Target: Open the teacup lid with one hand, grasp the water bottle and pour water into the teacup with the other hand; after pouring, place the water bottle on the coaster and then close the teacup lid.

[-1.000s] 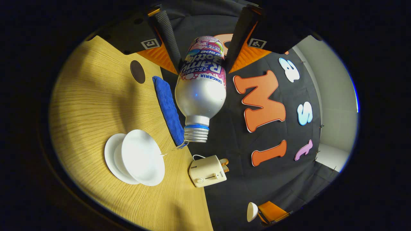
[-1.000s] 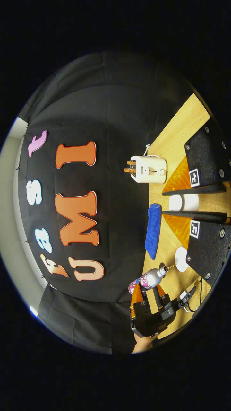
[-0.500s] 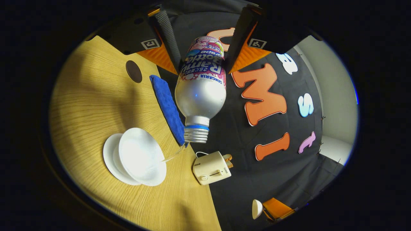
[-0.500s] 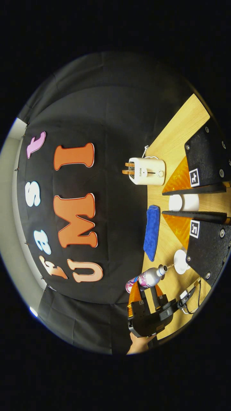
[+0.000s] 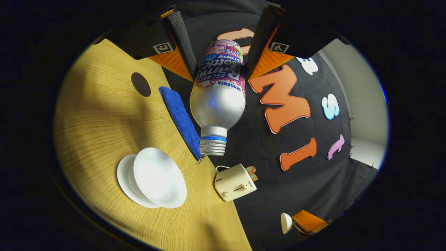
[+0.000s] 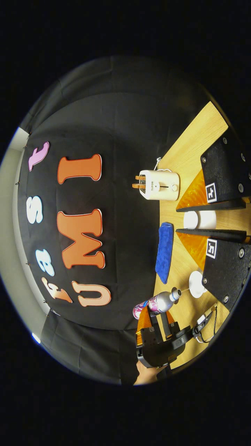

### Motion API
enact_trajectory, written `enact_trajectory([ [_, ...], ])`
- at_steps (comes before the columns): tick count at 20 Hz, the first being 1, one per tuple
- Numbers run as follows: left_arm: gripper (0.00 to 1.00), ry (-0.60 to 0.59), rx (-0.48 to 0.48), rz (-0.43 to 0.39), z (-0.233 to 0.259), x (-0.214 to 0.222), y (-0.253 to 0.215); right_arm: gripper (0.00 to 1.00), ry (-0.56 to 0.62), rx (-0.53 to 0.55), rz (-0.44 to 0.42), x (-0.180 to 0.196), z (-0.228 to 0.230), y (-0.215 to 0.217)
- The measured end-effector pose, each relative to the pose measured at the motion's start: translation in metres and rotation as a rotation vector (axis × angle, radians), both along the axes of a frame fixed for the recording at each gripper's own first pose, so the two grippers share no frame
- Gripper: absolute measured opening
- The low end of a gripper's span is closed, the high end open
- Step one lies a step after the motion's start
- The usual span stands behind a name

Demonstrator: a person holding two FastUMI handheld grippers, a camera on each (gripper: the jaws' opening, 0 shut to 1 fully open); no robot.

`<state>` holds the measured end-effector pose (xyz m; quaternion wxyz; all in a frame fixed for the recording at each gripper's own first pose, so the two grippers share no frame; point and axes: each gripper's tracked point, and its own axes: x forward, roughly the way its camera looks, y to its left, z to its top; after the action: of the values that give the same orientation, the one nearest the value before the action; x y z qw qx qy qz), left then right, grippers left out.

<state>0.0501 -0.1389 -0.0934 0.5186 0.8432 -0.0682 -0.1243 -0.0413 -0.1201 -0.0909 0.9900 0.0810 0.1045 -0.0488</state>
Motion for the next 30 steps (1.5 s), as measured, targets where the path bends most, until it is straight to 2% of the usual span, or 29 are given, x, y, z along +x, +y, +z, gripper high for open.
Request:
enact_trajectory([
  [6,0.84,-0.020,0.026,-0.013,0.008,0.001,0.001,0.23,0.005,0.006,-0.007,0.000,0.000,-0.001],
  [7,0.82,-0.025,0.030,-0.015,0.009,0.001,0.000,0.23,0.006,0.005,-0.008,-0.001,-0.001,-0.002],
  [8,0.84,-0.026,0.034,-0.018,0.010,0.001,0.000,0.23,0.005,0.003,-0.010,-0.001,0.000,-0.001],
  [14,0.84,-0.037,0.052,-0.038,0.011,0.002,-0.008,0.23,0.004,0.008,-0.009,0.002,0.001,0.003],
  [15,0.87,-0.039,0.054,-0.041,0.010,0.002,-0.010,0.23,0.004,0.008,-0.007,0.002,0.002,0.005],
  [17,0.82,-0.044,0.057,-0.042,0.010,0.002,-0.009,0.23,0.002,0.007,-0.003,0.003,0.002,0.006],
  [20,0.82,-0.051,0.065,-0.044,0.010,0.001,-0.008,0.23,0.007,0.004,-0.001,0.003,0.001,0.007],
  [21,0.84,-0.054,0.070,-0.045,0.009,0.001,-0.008,0.23,0.007,0.004,-0.002,0.003,0.001,0.007],
  [30,0.85,-0.077,0.081,-0.078,0.013,-0.004,-0.013,0.23,0.011,-0.003,0.005,0.003,0.002,0.014],
])
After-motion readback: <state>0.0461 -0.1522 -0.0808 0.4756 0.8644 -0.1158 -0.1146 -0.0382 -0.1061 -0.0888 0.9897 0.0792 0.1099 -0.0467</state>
